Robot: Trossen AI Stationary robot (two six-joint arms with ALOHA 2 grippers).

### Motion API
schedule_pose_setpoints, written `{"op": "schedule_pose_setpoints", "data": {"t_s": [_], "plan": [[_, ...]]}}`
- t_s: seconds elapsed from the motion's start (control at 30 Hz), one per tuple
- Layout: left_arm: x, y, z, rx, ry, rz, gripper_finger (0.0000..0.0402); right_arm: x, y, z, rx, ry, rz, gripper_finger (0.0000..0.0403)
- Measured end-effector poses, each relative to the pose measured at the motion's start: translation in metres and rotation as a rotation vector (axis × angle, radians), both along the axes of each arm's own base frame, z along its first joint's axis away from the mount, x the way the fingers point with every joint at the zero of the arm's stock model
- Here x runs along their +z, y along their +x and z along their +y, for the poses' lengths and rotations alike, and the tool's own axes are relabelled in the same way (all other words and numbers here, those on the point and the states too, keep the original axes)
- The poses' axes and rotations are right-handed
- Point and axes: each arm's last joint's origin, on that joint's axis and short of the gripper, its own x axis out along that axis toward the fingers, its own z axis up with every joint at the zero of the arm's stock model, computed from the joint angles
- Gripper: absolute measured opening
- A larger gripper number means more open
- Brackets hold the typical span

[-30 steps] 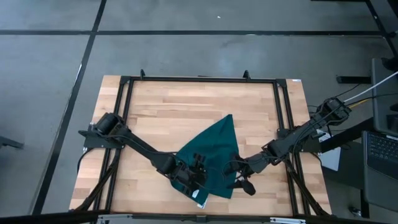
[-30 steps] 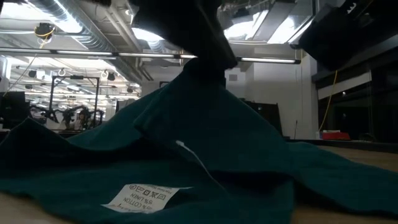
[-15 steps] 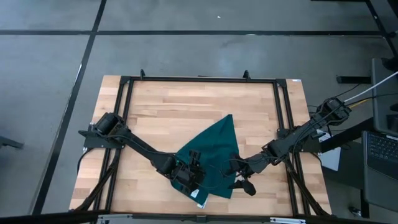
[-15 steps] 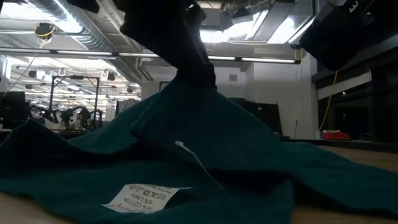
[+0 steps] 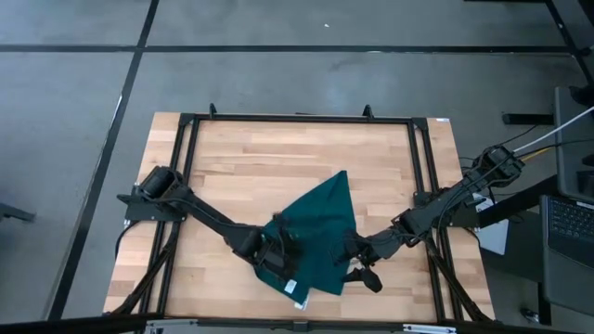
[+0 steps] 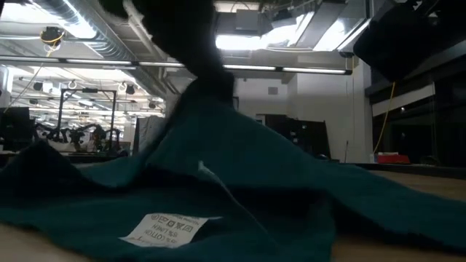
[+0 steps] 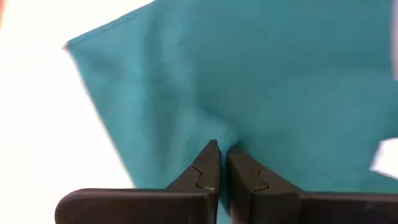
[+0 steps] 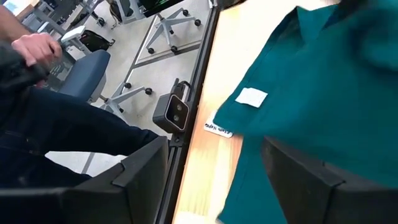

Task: Fold microfiber towels
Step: Fold the towel

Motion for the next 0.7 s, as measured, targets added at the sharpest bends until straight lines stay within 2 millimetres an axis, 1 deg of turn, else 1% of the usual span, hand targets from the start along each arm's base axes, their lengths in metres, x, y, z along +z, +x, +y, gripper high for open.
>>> {"op": "schedule_pose_setpoints", "data": {"t_s": [0.1,0.23,0.3,0.37,0.47,0.57,0.7], "plan": [[0.013,-0.009,0.023,0.180,0.072,-0.038,0.0005,0.000,0.000,0.000,-0.010,0.002,-0.002,0.0256],[0.026,-0.022,0.049,0.334,0.060,-0.134,0.0005,0.002,0.002,-0.001,-0.044,-0.001,-0.024,0.0258],[0.029,-0.034,0.062,0.419,0.064,-0.165,0.0005,0.002,0.003,-0.003,-0.060,-0.003,-0.032,0.0260],[0.027,-0.050,0.081,0.529,0.099,-0.149,0.0005,0.003,0.004,-0.004,-0.068,0.000,-0.037,0.0261],[0.016,-0.078,0.106,0.692,0.137,-0.124,0.0005,0.003,0.006,-0.006,-0.081,0.014,-0.037,0.0256],[0.004,-0.104,0.122,0.796,0.126,-0.156,0.0007,0.004,0.006,-0.006,-0.085,0.021,-0.039,0.0250],[-0.011,-0.142,0.138,0.900,0.129,-0.241,0.0012,0.004,0.007,-0.007,-0.100,0.043,-0.027,0.0243]]}}
